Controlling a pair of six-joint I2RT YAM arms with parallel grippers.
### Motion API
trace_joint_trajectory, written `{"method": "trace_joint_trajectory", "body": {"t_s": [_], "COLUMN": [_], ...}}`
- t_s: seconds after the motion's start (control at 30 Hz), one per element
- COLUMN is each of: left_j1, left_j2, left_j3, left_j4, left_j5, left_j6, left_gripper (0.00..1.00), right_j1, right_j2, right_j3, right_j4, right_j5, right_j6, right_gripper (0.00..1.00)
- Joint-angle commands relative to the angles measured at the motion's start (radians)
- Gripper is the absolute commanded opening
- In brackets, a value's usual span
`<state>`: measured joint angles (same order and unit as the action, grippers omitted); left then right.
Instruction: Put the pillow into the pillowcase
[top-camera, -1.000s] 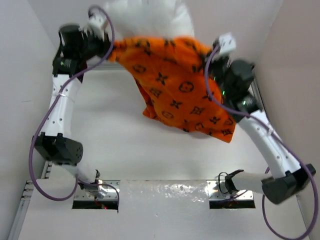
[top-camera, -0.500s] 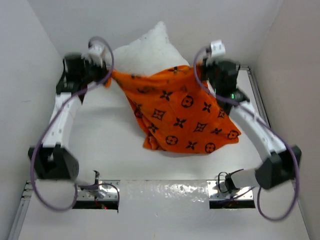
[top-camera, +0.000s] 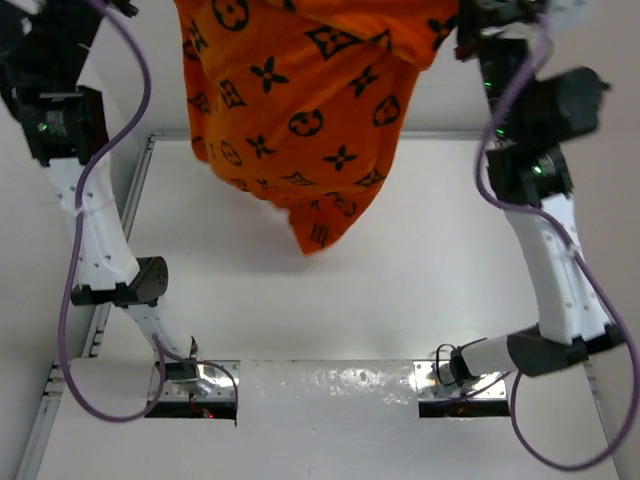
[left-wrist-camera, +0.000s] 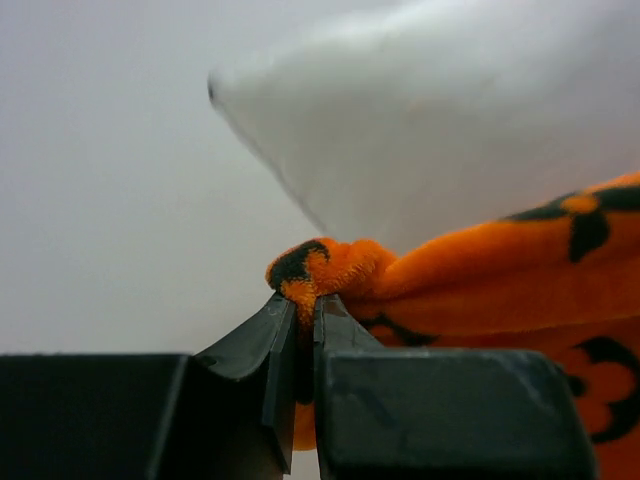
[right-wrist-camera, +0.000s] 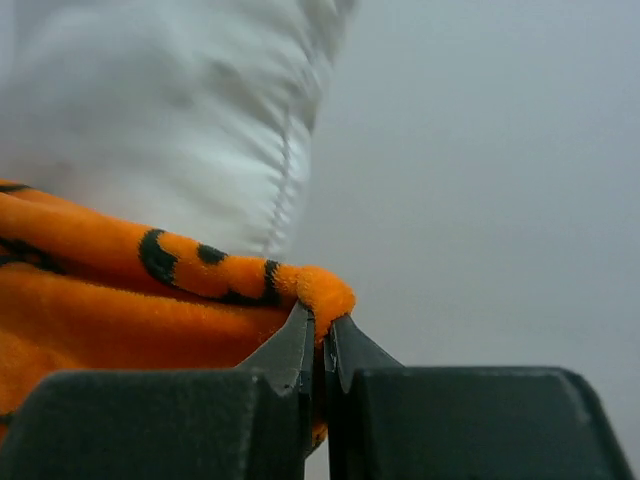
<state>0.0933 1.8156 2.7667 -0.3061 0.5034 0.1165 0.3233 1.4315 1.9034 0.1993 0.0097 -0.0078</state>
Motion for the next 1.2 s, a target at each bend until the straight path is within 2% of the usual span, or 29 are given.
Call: {"method": "trace_joint_trajectory", "body": {"t_s": [0.0,0.2,0.4,0.47,0.53,0.57,0.6,0.67,0.7,0.73,0.77,0.8,0.83,0.87,0.9,0.93,0.97,1.0,1.03,1.07,1.1,1.13,1.17], "left_j1": [0.008,0.010,0.010,0.008,0.010,0.010,0.010,0.008,0.002,-0.009,-0.009,-0.009,-0.057,-0.097,-0.133,-0.126,-0.124,-0.127,-0.122,-0.113,-0.109,-0.119,-0.128], "left_j2": [0.025,0.056,0.054,0.057,0.076,0.097,0.097,0.105,0.109,0.103,0.052,0.035,0.040,0.072,0.088,0.109,0.119,0.131,0.102,0.056,0.015,0.042,0.062], "left_j3": [0.094,0.145,0.099,0.079,0.131,0.161,0.162,0.157,0.090,0.026,-0.061,-0.131,-0.078,0.003,0.145,0.160,0.162,0.101,0.027,-0.080,-0.181,-0.114,-0.022], "left_j4": [0.099,0.067,0.168,0.214,0.307,0.355,0.392,0.258,0.137,0.169,0.303,0.645,0.713,0.707,0.562,0.461,0.103,-0.004,-0.004,0.291,0.475,0.572,0.663], "left_j5": [0.009,-0.009,0.124,0.065,-0.079,-0.081,-0.048,0.000,0.036,-0.014,-0.099,-0.153,-0.163,-0.161,-0.143,-0.106,-0.127,-0.131,-0.158,-0.189,-0.221,-0.221,-0.230], "left_j6": [-0.057,-0.087,-0.205,-0.183,-0.134,-0.077,-0.074,-0.148,-0.147,-0.137,-0.158,-0.123,-0.021,0.130,0.135,0.039,0.022,0.029,-0.001,-0.017,0.012,0.158,0.204], "left_gripper": [0.00,0.00,0.00,0.00,0.00,0.00,0.00,0.00,0.00,0.00,0.00,0.00,0.00,0.00,0.00,0.00,0.00,0.00,0.00,0.00,0.00,0.00,0.00], "right_j1": [-0.021,-0.015,0.002,0.006,0.006,0.008,0.011,0.014,0.020,0.026,0.028,0.028,0.029,0.031,0.033,0.034,0.033,0.034,0.034,0.036,0.034,0.037,0.037], "right_j2": [-0.077,-0.129,-0.028,-0.002,0.017,0.014,-0.009,-0.063,-0.089,-0.077,-0.033,0.043,0.287,0.394,0.414,0.282,0.168,0.029,-0.070,-0.071,0.002,0.115,0.323], "right_j3": [-0.038,-0.153,0.009,0.032,0.068,0.072,0.047,-0.091,-0.195,-0.286,-0.188,0.008,0.594,0.831,0.900,0.772,0.561,0.241,-0.344,-0.342,0.164,0.462,0.710], "right_j4": [0.250,0.291,0.215,0.216,0.226,0.242,0.256,0.236,0.343,0.395,0.262,0.117,0.001,-0.004,-0.006,-0.105,-0.145,0.070,0.387,0.365,0.140,-0.024,-0.038], "right_j5": [0.020,-0.030,-0.135,-0.128,-0.129,-0.137,-0.151,-0.136,-0.104,-0.084,-0.067,-0.063,-0.101,-0.118,-0.135,-0.120,-0.102,-0.077,-0.015,0.011,0.012,-0.075,-0.103], "right_j6": [0.035,0.063,0.138,0.135,0.141,0.150,0.158,0.195,0.212,0.203,0.134,0.079,0.030,0.040,0.063,0.062,0.083,0.100,0.127,0.126,0.074,0.016,0.020], "right_gripper": [0.00,0.00,0.00,0.00,0.00,0.00,0.00,0.00,0.00,0.00,0.00,0.00,0.00,0.00,0.00,0.00,0.00,0.00,0.00,0.00,0.00,0.00,0.00]}}
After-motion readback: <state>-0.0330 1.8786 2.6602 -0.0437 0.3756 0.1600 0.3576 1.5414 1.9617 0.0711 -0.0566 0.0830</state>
